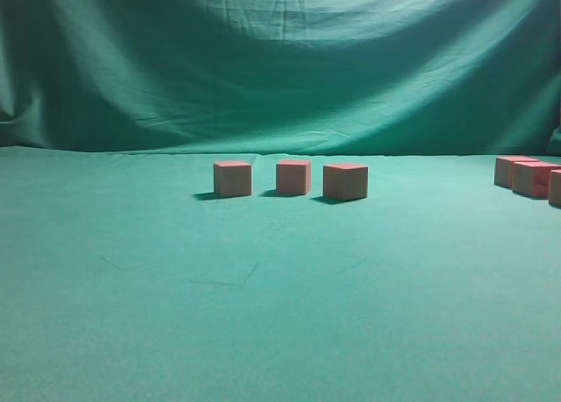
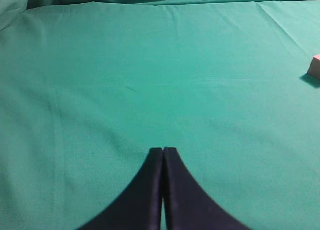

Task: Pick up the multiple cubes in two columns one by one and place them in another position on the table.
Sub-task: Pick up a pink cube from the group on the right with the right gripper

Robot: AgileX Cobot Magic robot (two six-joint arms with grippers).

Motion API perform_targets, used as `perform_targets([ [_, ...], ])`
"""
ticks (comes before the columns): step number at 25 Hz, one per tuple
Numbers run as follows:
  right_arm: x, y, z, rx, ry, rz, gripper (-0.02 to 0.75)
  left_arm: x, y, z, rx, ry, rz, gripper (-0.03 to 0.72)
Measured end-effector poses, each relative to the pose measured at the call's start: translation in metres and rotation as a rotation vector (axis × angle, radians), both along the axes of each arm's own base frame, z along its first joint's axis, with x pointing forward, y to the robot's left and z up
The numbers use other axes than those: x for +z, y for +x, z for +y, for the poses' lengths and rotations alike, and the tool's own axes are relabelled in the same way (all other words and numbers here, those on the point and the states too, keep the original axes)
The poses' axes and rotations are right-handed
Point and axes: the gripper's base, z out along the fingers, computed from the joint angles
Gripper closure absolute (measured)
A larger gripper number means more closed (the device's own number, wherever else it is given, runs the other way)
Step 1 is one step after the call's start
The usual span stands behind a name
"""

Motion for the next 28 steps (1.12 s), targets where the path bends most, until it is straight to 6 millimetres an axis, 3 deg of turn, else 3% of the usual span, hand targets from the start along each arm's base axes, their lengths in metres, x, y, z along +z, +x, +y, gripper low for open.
perform_targets([
  [17, -0.070, 0.059, -0.014, 0.065, -0.040, 0.023, 0.223, 0.000, 0.000, 0.000, 0.000, 0.000, 0.000, 0.688],
  [28, -0.113, 0.080, -0.010, 0.095, -0.007, 0.043, 0.223, 0.000, 0.000, 0.000, 0.000, 0.000, 0.000, 0.688],
])
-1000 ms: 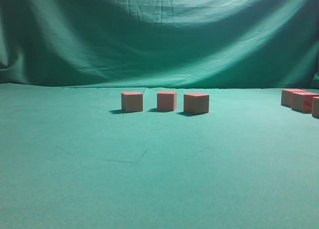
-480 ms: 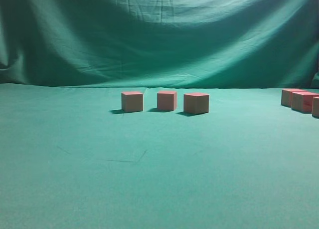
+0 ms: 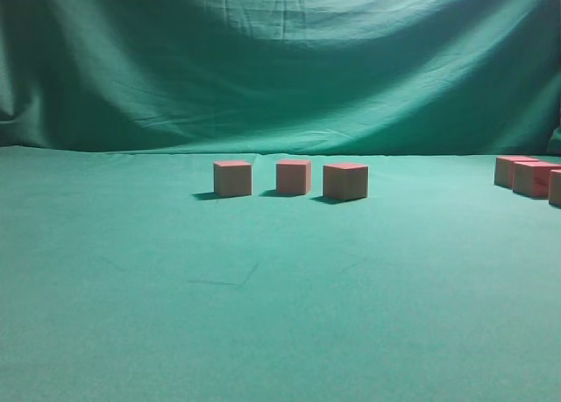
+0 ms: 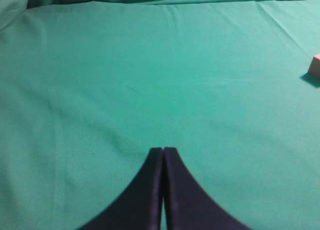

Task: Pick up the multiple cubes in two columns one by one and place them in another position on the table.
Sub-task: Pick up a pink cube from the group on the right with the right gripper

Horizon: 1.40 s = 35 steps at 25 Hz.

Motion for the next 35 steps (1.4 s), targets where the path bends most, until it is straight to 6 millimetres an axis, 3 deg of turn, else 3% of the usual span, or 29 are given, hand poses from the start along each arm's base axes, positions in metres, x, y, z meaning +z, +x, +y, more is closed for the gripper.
perform_targets([
  [13, -0.005, 0.007, 0.001, 0.013, 0.012, -0.052, 0.223, 0.000, 0.000, 0.000, 0.000, 0.000, 0.000, 0.688],
  [21, -0.005, 0.004, -0.015, -0.050, 0.051, -0.034, 0.223, 0.000, 0.000, 0.000, 0.000, 0.000, 0.000, 0.688],
  [30, -0.006, 0.004, -0.011, -0.015, 0.107, -0.028, 0.223, 0.000, 0.000, 0.000, 0.000, 0.000, 0.000, 0.688],
  [34, -0.006, 0.004, -0.011, -0.012, 0.107, -0.026, 0.482, 0.000, 0.000, 0.000, 0.000, 0.000, 0.000, 0.688],
  [35, -0.006, 0.004, -0.011, -0.010, 0.107, -0.026, 0.479, 0.000, 0.000, 0.000, 0.000, 0.000, 0.000, 0.688],
])
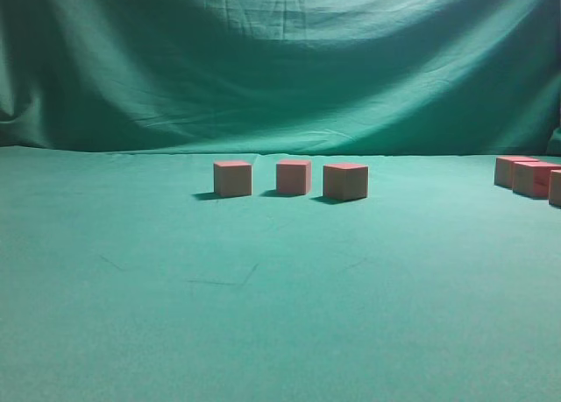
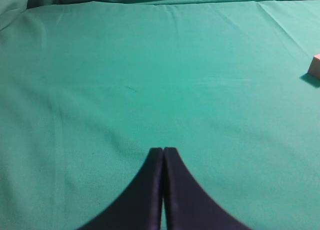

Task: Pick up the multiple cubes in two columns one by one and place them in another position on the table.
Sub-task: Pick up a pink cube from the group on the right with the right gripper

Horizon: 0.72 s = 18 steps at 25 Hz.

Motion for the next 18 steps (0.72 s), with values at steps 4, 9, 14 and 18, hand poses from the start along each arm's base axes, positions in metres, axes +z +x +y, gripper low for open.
perform_targets([
  [4, 0.000, -0.001, 0.000, -0.007, 0.003, 0.012, 0.479, 0.000, 0.000, 0.000, 0.000, 0.000, 0.000, 0.688],
  [9, 0.014, -0.011, 0.007, -0.018, 0.008, 0.056, 0.479, 0.000, 0.000, 0.000, 0.000, 0.000, 0.000, 0.688],
  [14, 0.054, -0.029, 0.047, 0.089, 0.030, 0.003, 0.479, 0.000, 0.000, 0.000, 0.000, 0.000, 0.000, 0.688],
  [18, 0.084, -0.054, 0.100, 0.246, 0.102, -0.061, 0.479, 0.000, 0.000, 0.000, 0.000, 0.000, 0.000, 0.688],
])
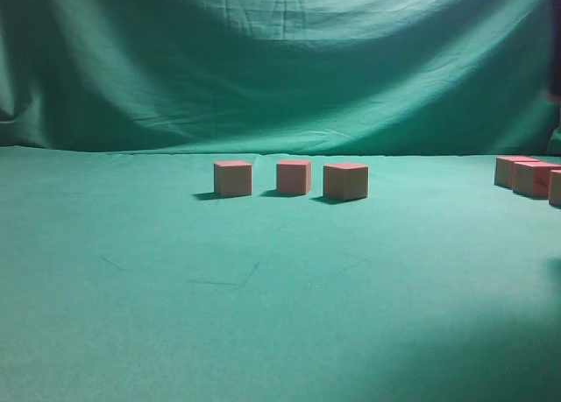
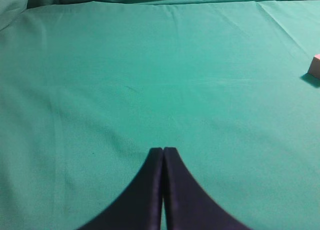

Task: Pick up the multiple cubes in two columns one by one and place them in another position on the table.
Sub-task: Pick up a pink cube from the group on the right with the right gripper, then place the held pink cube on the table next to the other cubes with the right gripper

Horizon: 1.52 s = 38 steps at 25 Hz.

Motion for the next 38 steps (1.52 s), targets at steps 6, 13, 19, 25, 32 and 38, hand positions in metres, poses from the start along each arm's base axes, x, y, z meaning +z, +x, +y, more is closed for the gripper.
perform_targets([
  [6, 0.034, -0.024, 0.077, 0.184, 0.089, 0.007, 0.479, 0.000, 0.000, 0.000, 0.000, 0.000, 0.000, 0.688],
  [13, 0.057, -0.013, 0.159, 0.274, 0.173, -0.023, 0.479, 0.000, 0.000, 0.000, 0.000, 0.000, 0.000, 0.688],
  [19, 0.019, 0.011, 0.213, 0.319, 0.132, 0.058, 0.479, 0.000, 0.000, 0.000, 0.000, 0.000, 0.000, 0.688],
  [25, -0.003, 0.037, 0.248, 0.283, 0.099, 0.096, 0.479, 0.000, 0.000, 0.000, 0.000, 0.000, 0.000, 0.688],
  [32, -0.027, 0.067, 0.263, 0.121, 0.020, 0.063, 0.479, 0.000, 0.000, 0.000, 0.000, 0.000, 0.000, 0.688],
  [38, -0.045, 0.076, 0.268, -0.040, -0.030, 0.120, 0.479, 0.000, 0.000, 0.000, 0.000, 0.000, 0.000, 0.688],
])
